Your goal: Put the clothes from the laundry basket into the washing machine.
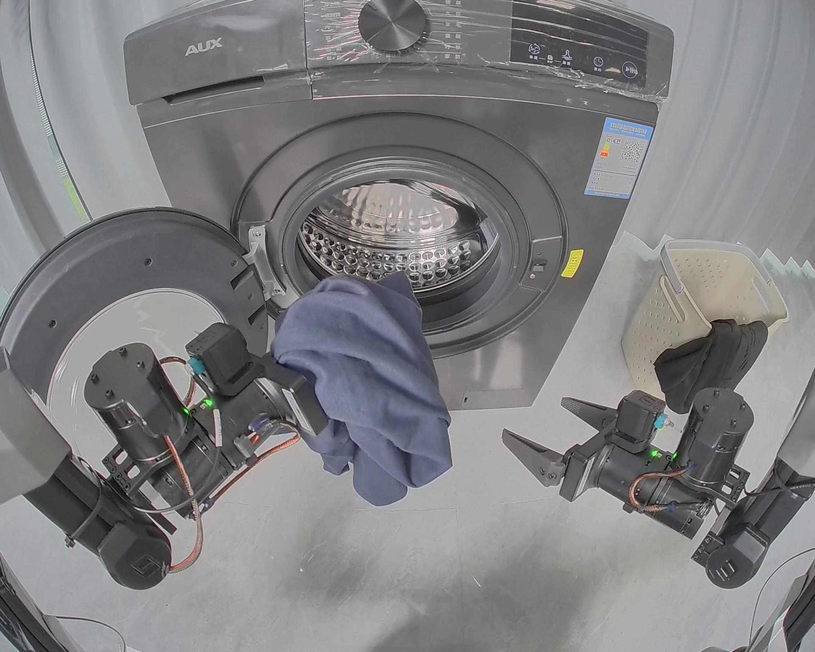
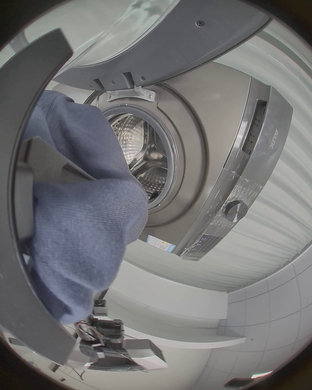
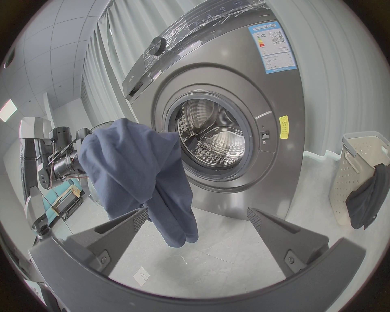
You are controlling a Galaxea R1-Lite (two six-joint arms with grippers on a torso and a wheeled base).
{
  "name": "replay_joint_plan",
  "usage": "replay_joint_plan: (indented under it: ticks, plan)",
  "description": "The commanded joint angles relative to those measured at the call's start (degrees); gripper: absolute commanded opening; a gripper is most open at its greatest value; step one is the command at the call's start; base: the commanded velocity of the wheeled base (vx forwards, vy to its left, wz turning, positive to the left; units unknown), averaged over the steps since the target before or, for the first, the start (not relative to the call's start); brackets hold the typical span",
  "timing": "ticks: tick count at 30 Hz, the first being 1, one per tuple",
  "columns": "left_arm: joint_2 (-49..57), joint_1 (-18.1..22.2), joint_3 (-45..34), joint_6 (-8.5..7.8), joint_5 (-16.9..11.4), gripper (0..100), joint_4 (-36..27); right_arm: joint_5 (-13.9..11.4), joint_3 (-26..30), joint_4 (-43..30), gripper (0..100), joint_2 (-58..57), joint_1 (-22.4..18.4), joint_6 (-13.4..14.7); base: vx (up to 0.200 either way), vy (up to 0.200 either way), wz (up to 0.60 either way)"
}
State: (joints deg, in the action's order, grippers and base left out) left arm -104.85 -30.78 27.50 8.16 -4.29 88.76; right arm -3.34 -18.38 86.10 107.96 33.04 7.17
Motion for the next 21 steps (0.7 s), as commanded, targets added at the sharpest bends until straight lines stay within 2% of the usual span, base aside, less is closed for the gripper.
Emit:
replay_joint_plan:
  ticks: [1, 3, 9, 21]
  plan:
    - [-2.73, -1.39, -1.22, -3.50, 0.51, 0, 0.10, 0.00, 0.01, 0.03, 100, 0.23, -0.60, 0.13, 0.000, 0.000, 0.00]
    - [-3.52, -2.35, -1.66, -4.46, 0.51, 0, 0.10, 0.09, -0.07, 0.03, 100, 0.67, -0.08, 0.21, 0.000, 0.000, 0.00]
    - [-4.66, -2.88, -0.96, -4.11, 0.60, 0, 0.10, 0.00, -0.07, 0.03, 100, 0.94, 0.01, 0.21, 0.000, 0.000, 0.00]
    - [-5.45, -3.06, -0.78, -4.29, 0.60, 0, 0.19, 0.18, -0.07, 0.03, 100, 0.85, 1.24, 0.48, 0.200, 0.000, 0.00]
